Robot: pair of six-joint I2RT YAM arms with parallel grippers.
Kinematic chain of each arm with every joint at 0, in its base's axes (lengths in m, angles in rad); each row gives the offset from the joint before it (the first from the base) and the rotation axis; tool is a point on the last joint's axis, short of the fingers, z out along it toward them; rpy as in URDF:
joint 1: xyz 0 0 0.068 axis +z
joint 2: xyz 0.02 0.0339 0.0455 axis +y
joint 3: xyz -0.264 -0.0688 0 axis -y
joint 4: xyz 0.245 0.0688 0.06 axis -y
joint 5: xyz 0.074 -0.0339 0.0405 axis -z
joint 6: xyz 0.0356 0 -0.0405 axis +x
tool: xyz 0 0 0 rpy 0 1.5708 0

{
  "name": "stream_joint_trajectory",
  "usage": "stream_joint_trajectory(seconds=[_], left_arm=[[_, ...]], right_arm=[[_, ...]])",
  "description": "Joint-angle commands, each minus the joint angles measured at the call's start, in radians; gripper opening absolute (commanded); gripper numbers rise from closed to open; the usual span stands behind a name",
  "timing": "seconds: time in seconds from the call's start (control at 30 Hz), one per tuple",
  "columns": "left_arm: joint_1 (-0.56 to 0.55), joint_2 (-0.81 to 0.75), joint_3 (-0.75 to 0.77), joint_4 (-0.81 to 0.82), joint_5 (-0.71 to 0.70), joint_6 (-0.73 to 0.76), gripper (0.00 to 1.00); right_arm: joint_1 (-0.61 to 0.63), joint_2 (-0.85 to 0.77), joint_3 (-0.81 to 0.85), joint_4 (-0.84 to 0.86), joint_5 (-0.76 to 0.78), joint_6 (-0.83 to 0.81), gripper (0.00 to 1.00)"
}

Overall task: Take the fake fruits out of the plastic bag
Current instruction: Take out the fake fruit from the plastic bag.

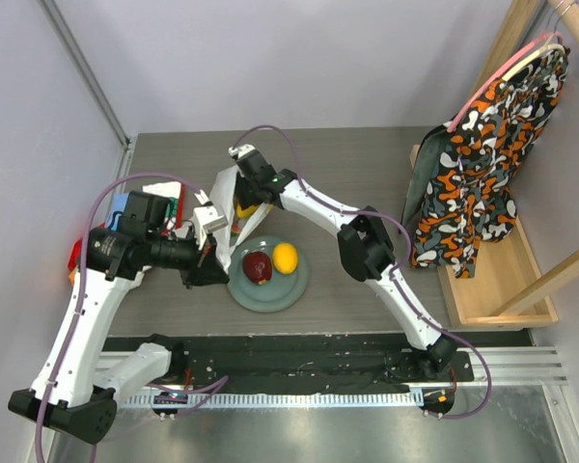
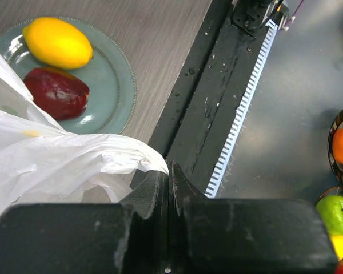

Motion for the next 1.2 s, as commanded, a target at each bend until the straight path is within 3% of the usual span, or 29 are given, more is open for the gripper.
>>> stream_joint_trajectory(seconds=[0.0,0.13,0.17,0.3,0.57,0.7,1.0,1.17], left_arm=[[-0.009,-0.031,-0.024,-0.051,0.043,-0.034,0.0],[-0.007,-0.041,-0.035,-0.031,0.026,-0.042,0.0],[-0.007,-0.042,-0.026,-0.043,0.007,-0.034,0.0],[-0.007,-0.074,0.0,-0.112,-0.073,0.047,0.0],[-0.007,-0.062,-0.027,-0.106,-0.13,0.09,0.0],[-0.007,-0.05,-0.047,0.004,-0.208,0.052,0.0],[-0.006,-0.007,-0.093,0.374,-0.51,-0.136,0.0],[0.012,0.088,-0.05,0.482,-0.612,-0.265,0.0]], right_arm=[[-0.022,-0.04,-0.029,0.002,-0.043,-0.024,0.33],[-0.024,-0.113,-0.052,0.002,-0.085,-0.058,0.18],[-0.024,-0.148,-0.078,0.001,-0.1,-0.079,0.09],[-0.021,-0.279,-0.208,0.004,-0.138,-0.104,0.01],[-0.005,-0.47,-0.312,-0.001,-0.296,-0.116,0.01],[-0.007,-0.556,-0.382,0.001,-0.428,-0.138,0.01],[-0.045,-0.836,-0.571,-0.045,-0.632,-0.374,0.01],[-0.038,-0.969,-0.624,-0.243,-0.752,-0.652,0.02]])
